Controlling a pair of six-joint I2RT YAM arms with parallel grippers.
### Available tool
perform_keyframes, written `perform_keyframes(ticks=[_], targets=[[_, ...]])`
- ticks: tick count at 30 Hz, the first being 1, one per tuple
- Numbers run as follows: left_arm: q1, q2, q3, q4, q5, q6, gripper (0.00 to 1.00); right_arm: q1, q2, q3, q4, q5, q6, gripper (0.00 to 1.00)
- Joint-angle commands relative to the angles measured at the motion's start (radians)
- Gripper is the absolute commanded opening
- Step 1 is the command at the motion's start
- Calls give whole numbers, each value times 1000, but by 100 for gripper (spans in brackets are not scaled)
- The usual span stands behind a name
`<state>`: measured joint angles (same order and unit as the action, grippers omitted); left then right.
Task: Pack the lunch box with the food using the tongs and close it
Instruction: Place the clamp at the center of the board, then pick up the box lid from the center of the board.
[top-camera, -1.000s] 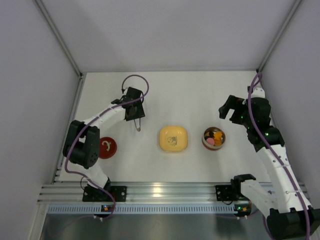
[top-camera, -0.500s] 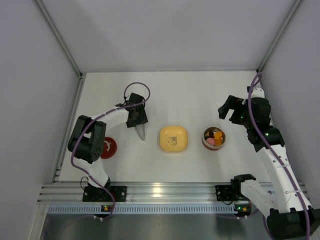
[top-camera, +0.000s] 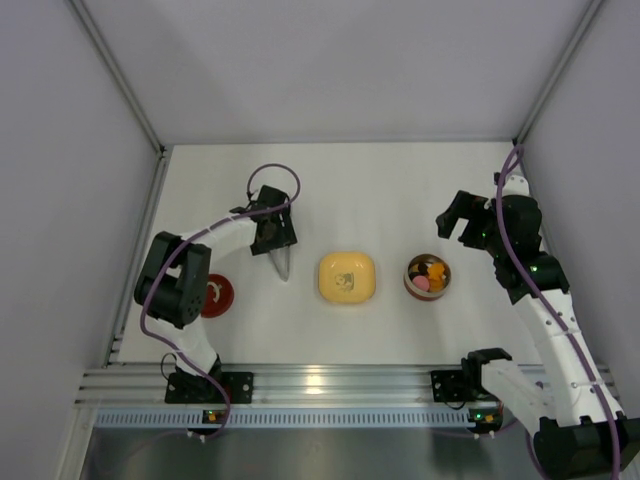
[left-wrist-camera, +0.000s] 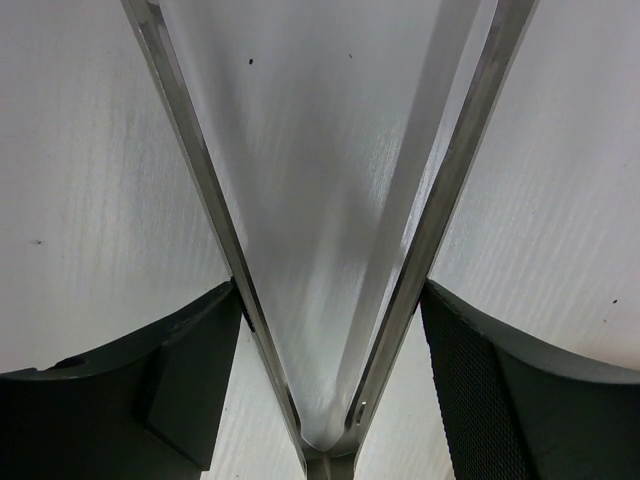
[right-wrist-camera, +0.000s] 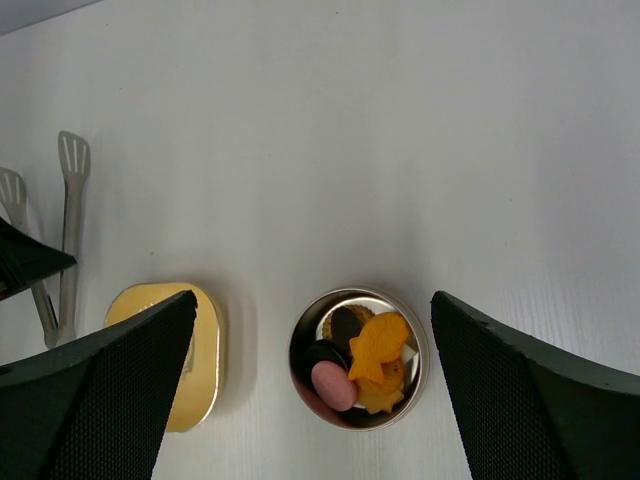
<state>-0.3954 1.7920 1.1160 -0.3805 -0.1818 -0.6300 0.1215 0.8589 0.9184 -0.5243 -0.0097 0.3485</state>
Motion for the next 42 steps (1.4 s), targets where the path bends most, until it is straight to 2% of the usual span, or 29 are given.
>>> perform_keyframes(ticks=[1,10,16,20,25,31,42], targets=[[-17,-98,19,-15,-54,-2,76,-2,-20,31,6,-7,-6,100],[-37,-287,-2,-153,-186,-46,76,-2,-24,19,10,-9,-3,100],[-36,-477,-116,-316,-382,-245,79,-2,-38,7,18,-13,0,99],[-36,-610,-209,-383,-416,-321,80,-2,-34,-7,29,-21,1,99],[-28,-652,-295,-416,-458,-393,77,-2,-32,-16,40,-33,6,100],[-2,-651,-361,-376,-462,-450,73,-2,-34,-21,44,-47,9,100],[64,-605,-409,-316,-453,-442,67,-2,-43,-30,47,-50,6,100]])
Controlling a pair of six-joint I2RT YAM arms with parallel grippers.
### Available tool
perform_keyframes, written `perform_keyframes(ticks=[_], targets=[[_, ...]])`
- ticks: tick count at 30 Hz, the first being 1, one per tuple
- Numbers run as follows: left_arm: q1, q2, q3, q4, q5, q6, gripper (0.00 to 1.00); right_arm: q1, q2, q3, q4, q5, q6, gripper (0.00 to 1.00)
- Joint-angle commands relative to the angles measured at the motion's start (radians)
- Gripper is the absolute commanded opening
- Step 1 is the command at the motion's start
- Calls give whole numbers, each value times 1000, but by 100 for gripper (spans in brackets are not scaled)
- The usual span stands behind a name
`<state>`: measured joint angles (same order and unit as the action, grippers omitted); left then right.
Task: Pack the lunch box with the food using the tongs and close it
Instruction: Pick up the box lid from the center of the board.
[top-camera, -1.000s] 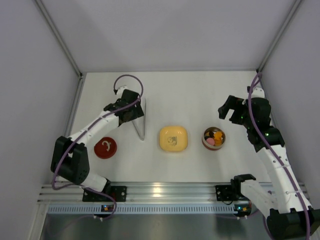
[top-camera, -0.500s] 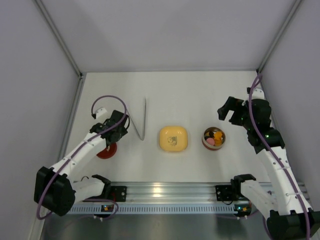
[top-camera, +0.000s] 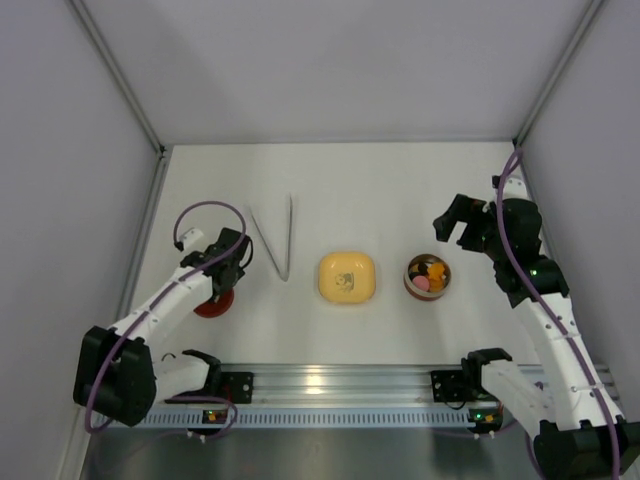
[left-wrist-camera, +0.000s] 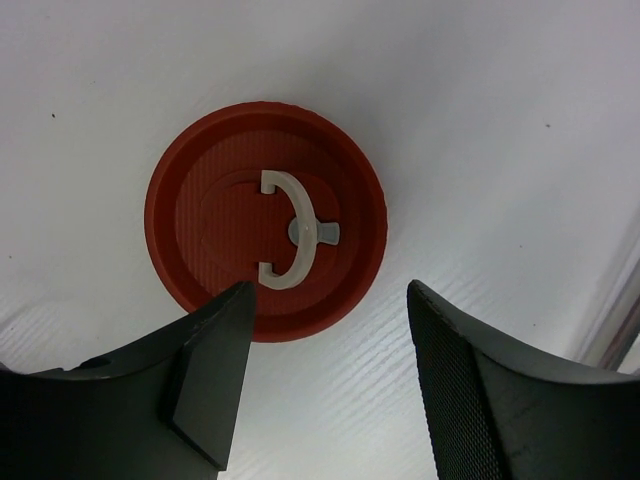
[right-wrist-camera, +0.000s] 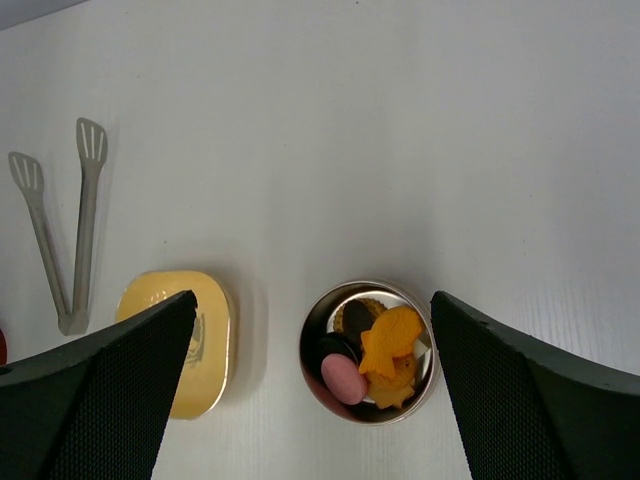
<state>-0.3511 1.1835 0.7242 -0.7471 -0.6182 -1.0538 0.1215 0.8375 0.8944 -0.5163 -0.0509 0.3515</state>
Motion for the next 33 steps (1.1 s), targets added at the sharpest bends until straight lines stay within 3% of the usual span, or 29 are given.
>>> perform_keyframes(ticks=[1,15,25,33], targets=[[32,4,-28,58,-11,-15,66,-2,-21,-8,38,-7,3,99],[130,68,-72,163,52,23,57,-2,-23,-9,38,-9,0,99],[133,79,-72,180,67,21,33,-2,-23,-14,39,-7,-3,100],[133,28,-54,138,67,37,0,-2,-20,-15,44,-9,-2,99]])
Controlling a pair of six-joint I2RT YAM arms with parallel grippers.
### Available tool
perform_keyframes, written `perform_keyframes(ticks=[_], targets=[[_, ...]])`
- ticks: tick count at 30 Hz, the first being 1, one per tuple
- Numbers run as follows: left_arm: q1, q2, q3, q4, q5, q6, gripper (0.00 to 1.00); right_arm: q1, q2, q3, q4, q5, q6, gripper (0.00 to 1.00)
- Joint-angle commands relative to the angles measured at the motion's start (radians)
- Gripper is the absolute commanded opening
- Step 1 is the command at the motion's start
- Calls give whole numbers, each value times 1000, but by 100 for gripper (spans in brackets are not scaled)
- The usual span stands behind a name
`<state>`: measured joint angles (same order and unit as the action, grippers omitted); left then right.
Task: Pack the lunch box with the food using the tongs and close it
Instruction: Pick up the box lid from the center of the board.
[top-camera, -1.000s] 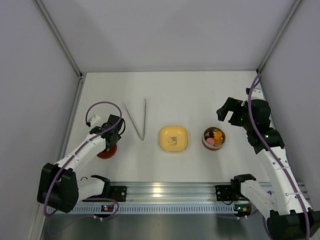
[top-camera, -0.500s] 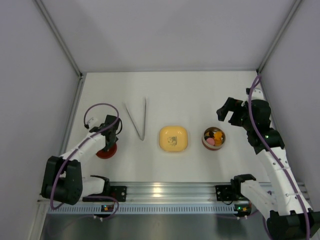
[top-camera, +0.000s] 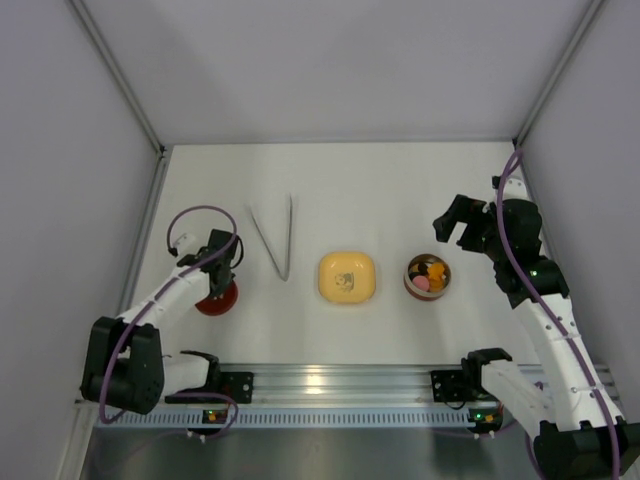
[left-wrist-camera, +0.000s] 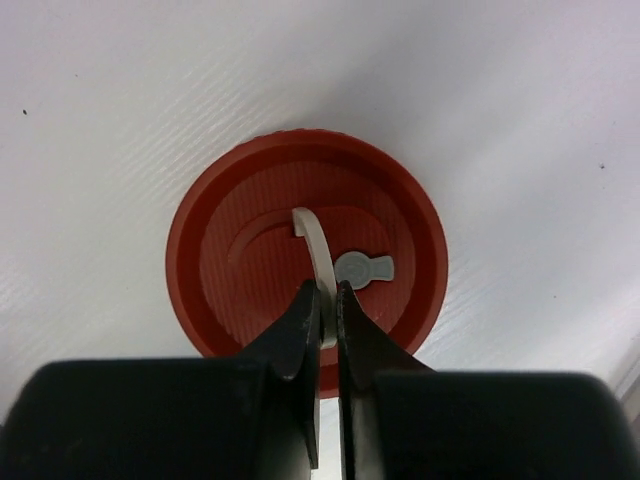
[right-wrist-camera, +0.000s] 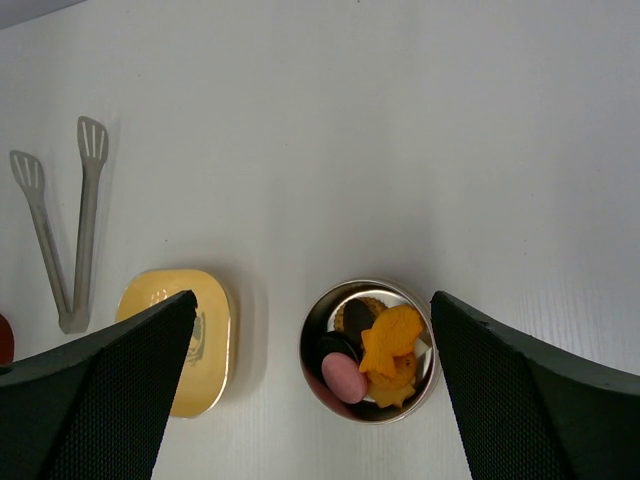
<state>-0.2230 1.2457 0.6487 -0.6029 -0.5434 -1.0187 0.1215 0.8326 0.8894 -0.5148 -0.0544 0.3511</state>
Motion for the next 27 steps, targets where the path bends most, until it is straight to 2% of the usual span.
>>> perform_keyframes(ticks=[1,9,13,16,18,20,21,27], targets=[[5,-44,28,-14,-4,5,0,-2,-13,-10,42,-5,-1,99],[4,-141,149,-83,35,109,0,-2,-9,2,39,-5,-1,99],[-2,-158,279,-101,101,192,0,-2,-3,14,30,5,-1,100],[-50,-126,385,-84,169,272,0,-2,-1,32,16,34,2,100],[-177,-89,458,-98,143,302,0,-2,-1,40,7,54,6,99],[-293,-10,582,-113,51,315,0,-3,-1,49,-1,90,12,100],[-388,54,623,-120,42,330,0,-2,-6,52,-11,112,17,99],[-601,294,834,-32,134,397,0,-6,-23,95,-80,241,32,100]])
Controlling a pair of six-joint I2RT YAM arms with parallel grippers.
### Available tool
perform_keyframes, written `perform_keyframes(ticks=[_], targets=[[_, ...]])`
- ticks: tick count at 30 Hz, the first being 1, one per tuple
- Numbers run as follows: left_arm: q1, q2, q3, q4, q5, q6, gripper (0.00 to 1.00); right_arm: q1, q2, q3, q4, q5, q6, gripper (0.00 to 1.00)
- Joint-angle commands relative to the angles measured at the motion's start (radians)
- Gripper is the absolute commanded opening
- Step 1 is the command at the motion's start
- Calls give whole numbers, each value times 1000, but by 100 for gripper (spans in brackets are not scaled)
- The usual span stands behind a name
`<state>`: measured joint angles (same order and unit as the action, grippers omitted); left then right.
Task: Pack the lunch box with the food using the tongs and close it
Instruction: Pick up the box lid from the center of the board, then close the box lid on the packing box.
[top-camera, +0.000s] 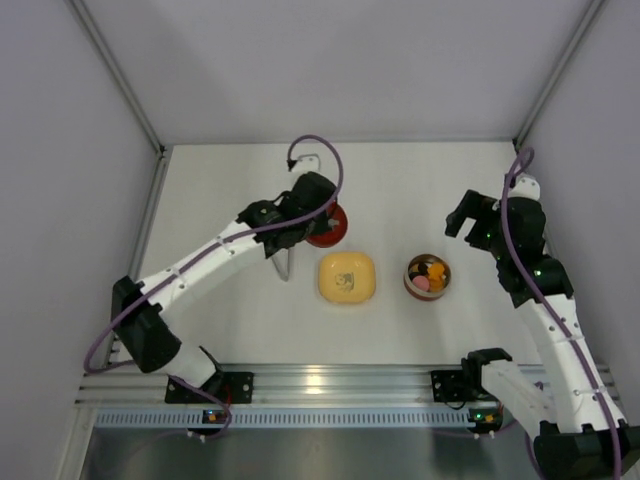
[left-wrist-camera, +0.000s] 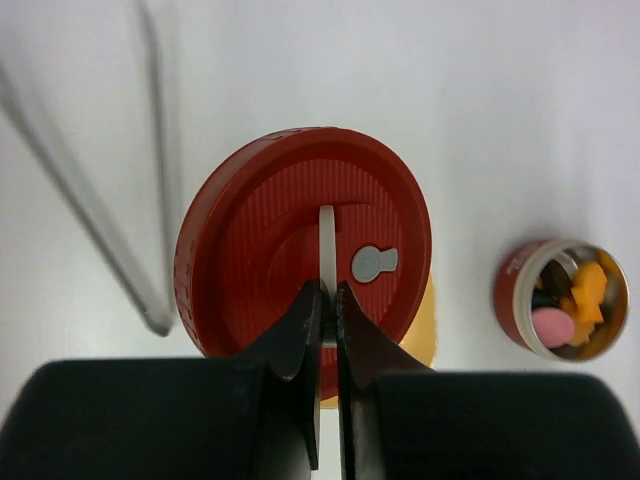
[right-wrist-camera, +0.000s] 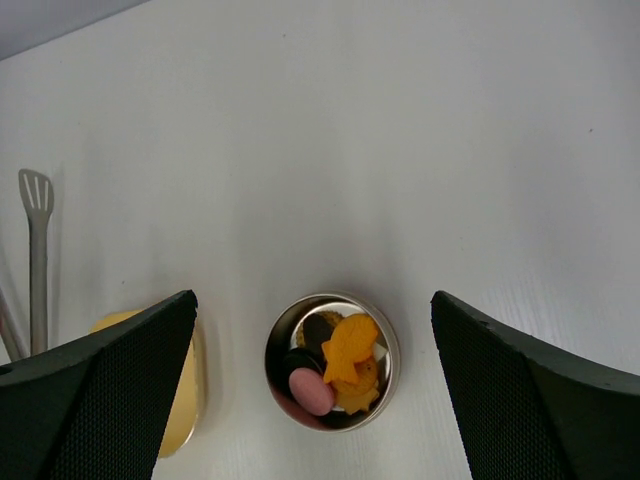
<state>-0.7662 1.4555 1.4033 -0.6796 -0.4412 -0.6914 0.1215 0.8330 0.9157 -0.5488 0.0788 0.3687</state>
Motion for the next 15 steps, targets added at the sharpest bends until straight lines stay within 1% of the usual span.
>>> perform_keyframes(ticks=[1,3,4,6,7,8,12,15], targets=[[-74,113,100,82,51,81,0,-8,-23,75,-54,128,19,99],[-125,166,135,130,103,114,0,-14,-23,87,-69,174,24,99],[-142,219,178,167,117,124,0,-17,-20,89,-82,185,35,100],[-186,305,235,179,137,151,0,-29,-21,97,-99,208,47,100],[-202,333,293,186,139,165,0,-39,-23,97,-106,214,50,100],[-226,357,319,198,142,187,0,-42,-28,95,-109,222,53,99],[-254,475,399,247,208,217,0,-56,-37,104,-129,236,56,100],[-271,549,471,252,272,231,0,-59,-38,112,-145,242,55,100]])
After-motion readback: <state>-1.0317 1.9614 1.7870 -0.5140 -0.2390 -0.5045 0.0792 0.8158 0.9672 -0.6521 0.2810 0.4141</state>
